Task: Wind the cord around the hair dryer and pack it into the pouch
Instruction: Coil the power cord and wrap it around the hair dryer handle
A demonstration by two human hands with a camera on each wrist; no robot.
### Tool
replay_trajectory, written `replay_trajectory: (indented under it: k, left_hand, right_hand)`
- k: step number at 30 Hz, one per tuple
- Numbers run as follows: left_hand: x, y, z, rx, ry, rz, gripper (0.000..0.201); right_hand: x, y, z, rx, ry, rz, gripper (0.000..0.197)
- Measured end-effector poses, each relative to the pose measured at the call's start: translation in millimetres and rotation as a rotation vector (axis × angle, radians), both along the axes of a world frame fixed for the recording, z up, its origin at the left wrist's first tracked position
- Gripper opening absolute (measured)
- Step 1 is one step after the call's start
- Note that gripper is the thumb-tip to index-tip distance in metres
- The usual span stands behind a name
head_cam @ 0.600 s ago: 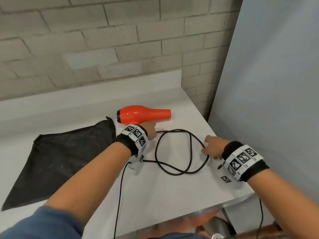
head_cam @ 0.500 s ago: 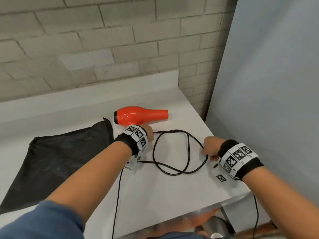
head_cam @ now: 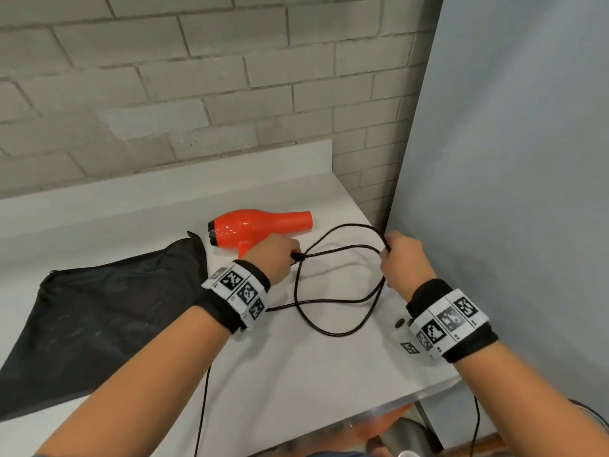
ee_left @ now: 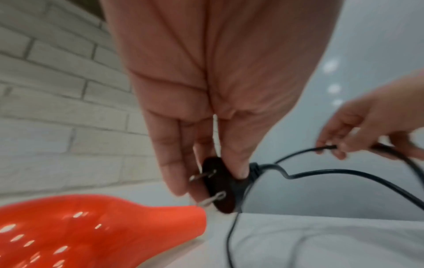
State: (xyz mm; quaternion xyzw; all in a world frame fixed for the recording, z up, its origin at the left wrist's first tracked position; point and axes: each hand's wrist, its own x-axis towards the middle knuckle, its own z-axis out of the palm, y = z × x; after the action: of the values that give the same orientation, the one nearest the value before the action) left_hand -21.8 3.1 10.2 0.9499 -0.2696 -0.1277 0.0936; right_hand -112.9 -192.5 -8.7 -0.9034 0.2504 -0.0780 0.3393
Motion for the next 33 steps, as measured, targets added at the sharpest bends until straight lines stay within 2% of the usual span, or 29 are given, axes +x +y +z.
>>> replay_trajectory:
  k: [3, 5, 7, 9, 11, 13, 16, 21, 25, 27, 29, 31, 33]
  left_hand:
    - [-19.2, -6.9, 7.5, -0.27, -0.017, -0.136, 0.062]
    - [-26.8, -12.9, 11.4, -0.342, -0.014, -0.201, 0.077]
    - [-27.6, -18.3, 10.1, -0.358, -0.005, -0.221, 0.071]
    - [-26.7, -21.5, 7.7, -0.354, 0.009, -0.23, 0.049]
    - [-23.0, -20.8, 4.5, -0.384, 0.029, -0.202, 0.029]
    - [-18.5, -17.7, 3.3, -0.437, 0.039, -0.163, 0.02]
    - [-11.6, -14.5, 1.7, -0.475, 0.029, -0.125, 0.023]
    - [0.8, -17.1, -13.9, -0.322, 0.045, -0.13, 0.041]
    - [8.3, -24.9, -31.4, -0.203, 0.182, -0.093, 0.057]
    - [7.6, -26.2, -34.4, -0.187, 0.219, -0.087, 0.065]
    - [0.4, -26.5, -30.0, -0.248, 0.174, -0.096, 0.061]
    - [-16.2, -27.4, -19.7, -0.39, 0.133, -0.126, 0.047]
    - [-38.0, -28.7, -11.5, -0.514, 0.191, -0.181, 0.035]
  right_hand:
    - [-6.9, 17.5, 13.9, 0.093, -0.115, 0.159, 0.03]
    - [-11.4, 25.2, 19.4, 0.105, -0.135, 0.266, 0.032]
    - [-13.3, 29.6, 20.0, 0.08, -0.137, 0.36, 0.033]
    - [-13.7, 31.7, 18.8, 0.074, -0.116, 0.42, 0.033]
    - [-14.8, 30.9, 17.8, 0.073, -0.071, 0.424, 0.028]
    - [-15.2, 24.6, 14.7, -0.034, 0.008, 0.398, 0.027]
    - [-18.0, 11.8, 8.0, -0.182, 0.096, 0.316, 0.025]
    - [-31.3, -4.8, 8.8, -0.56, 0.302, 0.187, 0.027]
    - [-42.6, -11.2, 10.7, -0.633, 0.34, 0.167, 0.026]
    - [-50.1, -11.1, 13.9, -0.635, 0.303, 0.129, 0.026]
    - [-58.1, -9.5, 18.9, -0.596, 0.225, 0.087, 0.026]
    - [-63.9, -7.9, 24.5, -0.454, 0.109, 0.079, 0.023]
    - [-66.3, -5.8, 31.9, -0.211, -0.046, 0.122, 0.022]
